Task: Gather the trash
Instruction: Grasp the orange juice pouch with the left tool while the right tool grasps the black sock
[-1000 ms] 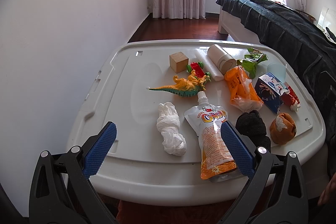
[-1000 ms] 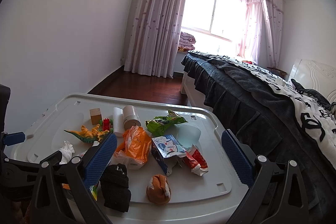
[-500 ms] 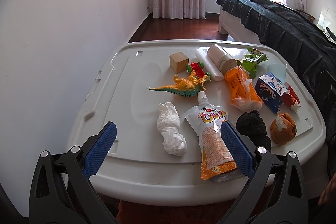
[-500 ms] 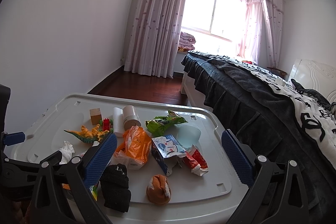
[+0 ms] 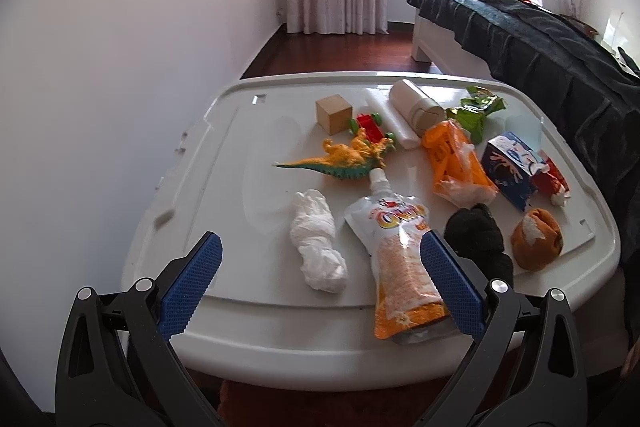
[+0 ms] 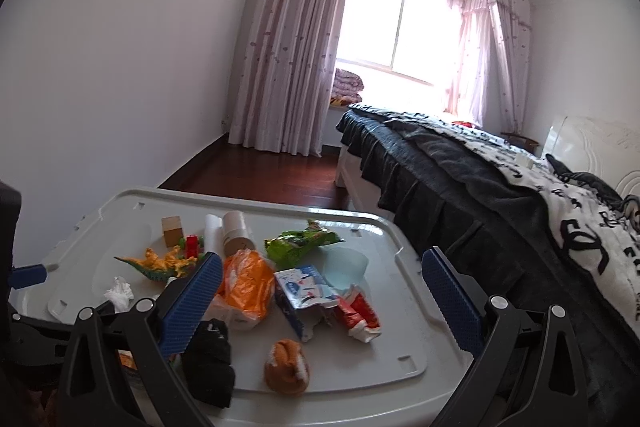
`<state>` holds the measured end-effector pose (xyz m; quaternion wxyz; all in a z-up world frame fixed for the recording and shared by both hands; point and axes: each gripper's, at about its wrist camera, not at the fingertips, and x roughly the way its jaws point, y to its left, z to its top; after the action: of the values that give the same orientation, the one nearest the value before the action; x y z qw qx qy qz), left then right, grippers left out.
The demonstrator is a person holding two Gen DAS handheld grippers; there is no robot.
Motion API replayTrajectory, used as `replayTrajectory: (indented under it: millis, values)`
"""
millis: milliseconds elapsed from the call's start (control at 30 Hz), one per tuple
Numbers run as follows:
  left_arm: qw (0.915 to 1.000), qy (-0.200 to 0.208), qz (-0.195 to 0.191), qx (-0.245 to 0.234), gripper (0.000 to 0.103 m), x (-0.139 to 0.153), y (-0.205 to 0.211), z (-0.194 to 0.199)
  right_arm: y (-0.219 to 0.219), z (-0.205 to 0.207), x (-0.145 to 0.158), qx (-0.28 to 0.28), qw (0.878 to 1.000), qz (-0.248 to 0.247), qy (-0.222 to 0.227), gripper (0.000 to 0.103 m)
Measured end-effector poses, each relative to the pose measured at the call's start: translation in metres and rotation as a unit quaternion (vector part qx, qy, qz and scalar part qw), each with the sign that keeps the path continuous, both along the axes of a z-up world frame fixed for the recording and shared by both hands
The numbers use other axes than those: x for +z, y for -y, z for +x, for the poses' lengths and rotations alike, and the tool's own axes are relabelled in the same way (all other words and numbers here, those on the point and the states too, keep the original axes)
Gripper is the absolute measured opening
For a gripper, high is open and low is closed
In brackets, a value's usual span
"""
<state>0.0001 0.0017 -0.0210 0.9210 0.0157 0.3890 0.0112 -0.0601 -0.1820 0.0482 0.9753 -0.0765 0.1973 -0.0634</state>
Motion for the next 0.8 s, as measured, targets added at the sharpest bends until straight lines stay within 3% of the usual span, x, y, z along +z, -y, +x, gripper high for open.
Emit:
replayTrajectory:
  millis: [233, 467, 500, 533, 600, 667, 800]
  values:
    - [0.9987, -0.002, -0.051, -0.006, 0.096, -0.007, 0.016, 0.0, 0.022, -0.001, 0.011, -0.015, 1.0, 0.022, 0.009, 0.098]
    - [0.9986, -0.028, -0.043, -0.009, 0.093, -0.033, 0.041, 0.015, 0.043, -0.003, 0.018, -0.025, 0.998, 0.054, 0.01, 0.098]
    - [0.9985, -0.031, -0.044, -0.009, 0.091, -0.035, 0.042, 0.018, 0.044, -0.003, 0.018, -0.026, 0.998, 0.058, 0.009, 0.098]
    - [0.9982, -0.032, -0.049, -0.012, 0.081, -0.039, 0.043, 0.02, 0.046, -0.003, 0.019, -0.026, 0.998, 0.061, 0.01, 0.098]
    - [0.9978, -0.03, -0.059, -0.008, 0.077, -0.04, 0.042, 0.021, 0.048, -0.004, 0.021, -0.026, 0.997, 0.068, 0.015, 0.098]
    - [0.9981, -0.031, -0.053, -0.001, 0.068, -0.042, 0.04, 0.024, 0.049, -0.004, 0.022, -0.026, 0.997, 0.07, 0.016, 0.098]
    - [0.9968, -0.054, -0.058, 0.012, 0.066, -0.049, 0.031, 0.024, 0.049, -0.005, 0.023, -0.024, 0.997, 0.073, 0.018, 0.098]
